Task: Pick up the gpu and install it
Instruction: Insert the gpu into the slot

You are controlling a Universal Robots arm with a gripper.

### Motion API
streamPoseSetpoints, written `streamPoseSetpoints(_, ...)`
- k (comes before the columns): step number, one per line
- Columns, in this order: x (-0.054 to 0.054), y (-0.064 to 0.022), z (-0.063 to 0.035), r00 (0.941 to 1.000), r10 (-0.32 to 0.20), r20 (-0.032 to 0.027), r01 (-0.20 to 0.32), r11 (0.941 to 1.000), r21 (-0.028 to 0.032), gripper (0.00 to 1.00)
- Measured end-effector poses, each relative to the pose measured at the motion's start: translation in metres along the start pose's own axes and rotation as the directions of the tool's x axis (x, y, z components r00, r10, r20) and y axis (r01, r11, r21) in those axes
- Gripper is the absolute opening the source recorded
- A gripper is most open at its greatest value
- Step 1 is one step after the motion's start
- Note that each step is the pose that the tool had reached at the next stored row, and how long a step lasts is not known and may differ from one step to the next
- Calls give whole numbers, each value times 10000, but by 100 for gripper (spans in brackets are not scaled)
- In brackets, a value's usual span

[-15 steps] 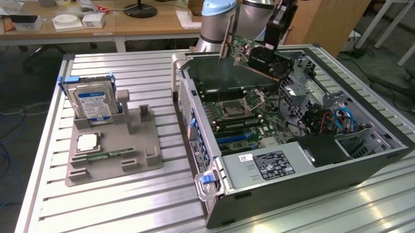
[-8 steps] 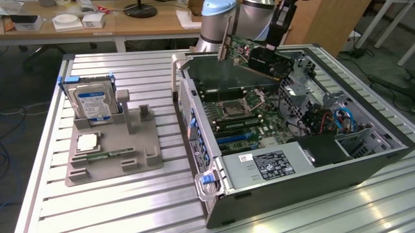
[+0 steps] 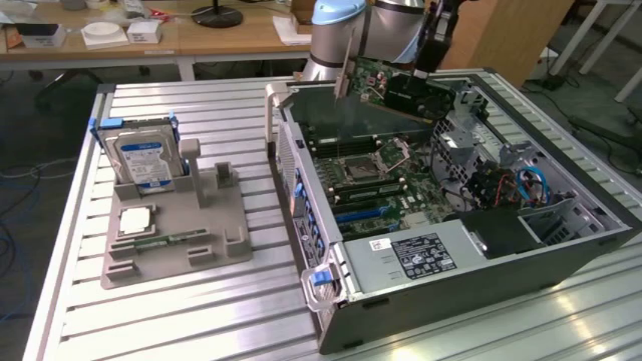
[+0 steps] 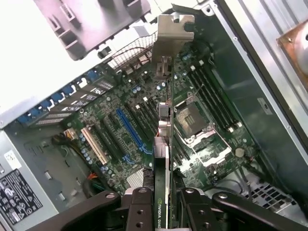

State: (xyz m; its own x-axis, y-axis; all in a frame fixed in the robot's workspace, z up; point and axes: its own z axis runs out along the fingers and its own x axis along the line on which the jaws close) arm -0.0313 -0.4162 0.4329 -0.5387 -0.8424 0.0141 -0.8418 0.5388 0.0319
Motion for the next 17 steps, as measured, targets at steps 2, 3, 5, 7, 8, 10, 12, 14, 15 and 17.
streamPoseSetpoints(2,0,0,1,9993,-369,-13,369,9993,5,26)
streamPoseSetpoints(3,0,0,1,9985,-548,-18,548,9985,7,26)
streamPoseSetpoints(5,0,0,2,9959,-903,-30,903,9959,11,26)
streamPoseSetpoints(7,0,0,2,9919,-1266,-43,1266,9919,16,26)
streamPoseSetpoints(8,0,0,2,9896,-1439,-49,1439,9896,17,26)
streamPoseSetpoints(10,0,0,3,9839,-1785,-60,1785,9839,20,26)
streamPoseSetpoints(12,0,0,4,9769,-2135,-72,2135,9769,23,26)
streamPoseSetpoints(14,0,0,6,9687,-2482,-85,2482,9687,25,26)
streamPoseSetpoints(15,0,0,6,9641,-2655,-91,2655,9641,26,26)
streamPoseSetpoints(17,0,0,8,9536,-3007,-103,3008,9537,28,26)
